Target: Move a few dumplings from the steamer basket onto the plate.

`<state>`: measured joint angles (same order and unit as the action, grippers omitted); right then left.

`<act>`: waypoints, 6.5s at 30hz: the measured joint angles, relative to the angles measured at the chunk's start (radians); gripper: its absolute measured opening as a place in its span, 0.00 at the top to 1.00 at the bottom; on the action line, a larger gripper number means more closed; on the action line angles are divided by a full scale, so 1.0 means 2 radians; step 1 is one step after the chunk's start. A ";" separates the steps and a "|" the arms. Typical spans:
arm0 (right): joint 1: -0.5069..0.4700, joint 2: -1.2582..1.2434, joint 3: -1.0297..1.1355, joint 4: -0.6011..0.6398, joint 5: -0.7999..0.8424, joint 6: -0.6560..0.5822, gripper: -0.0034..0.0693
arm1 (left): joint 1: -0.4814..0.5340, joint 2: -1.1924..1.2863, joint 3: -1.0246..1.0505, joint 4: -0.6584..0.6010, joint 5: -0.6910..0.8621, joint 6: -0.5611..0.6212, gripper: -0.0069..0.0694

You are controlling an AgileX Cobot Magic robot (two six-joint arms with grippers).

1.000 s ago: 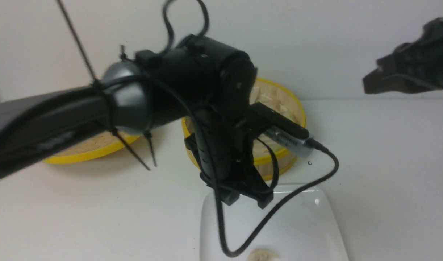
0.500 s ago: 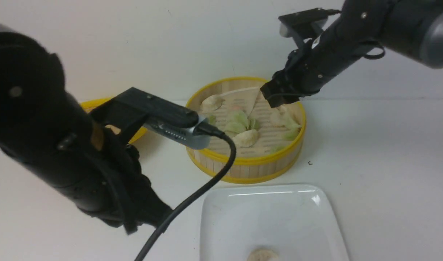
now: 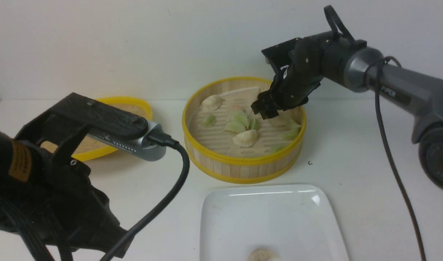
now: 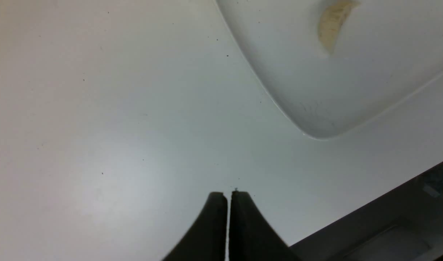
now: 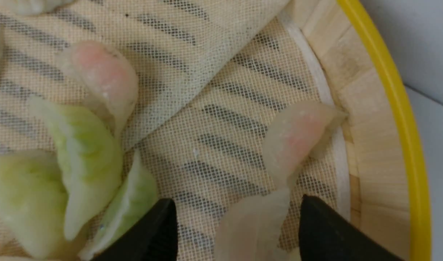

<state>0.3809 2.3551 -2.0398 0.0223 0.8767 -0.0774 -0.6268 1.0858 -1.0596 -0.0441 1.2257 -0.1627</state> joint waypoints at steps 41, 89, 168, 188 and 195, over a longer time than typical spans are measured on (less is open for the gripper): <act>0.002 -0.060 -0.005 0.086 0.124 -0.057 0.85 | 0.000 0.000 0.000 0.003 -0.015 0.000 0.92; 0.028 -0.275 0.435 0.196 0.048 -0.034 0.55 | 0.000 0.001 0.000 0.017 -0.085 0.001 0.92; 0.030 -1.185 0.834 0.027 -0.073 0.099 0.97 | 0.168 -0.543 0.456 0.012 -0.410 0.073 0.92; 0.030 -1.185 0.834 0.025 -0.073 0.098 0.97 | 0.274 -0.549 0.543 0.000 -0.421 0.119 0.92; 0.030 -1.185 0.834 0.025 -0.073 0.098 0.97 | 0.274 -0.549 0.543 -0.001 -0.421 0.119 0.92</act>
<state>0.4399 -0.0140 -0.3723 0.0716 0.7316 0.1189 -0.0797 -0.0118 0.0255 -0.0455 0.3844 0.0762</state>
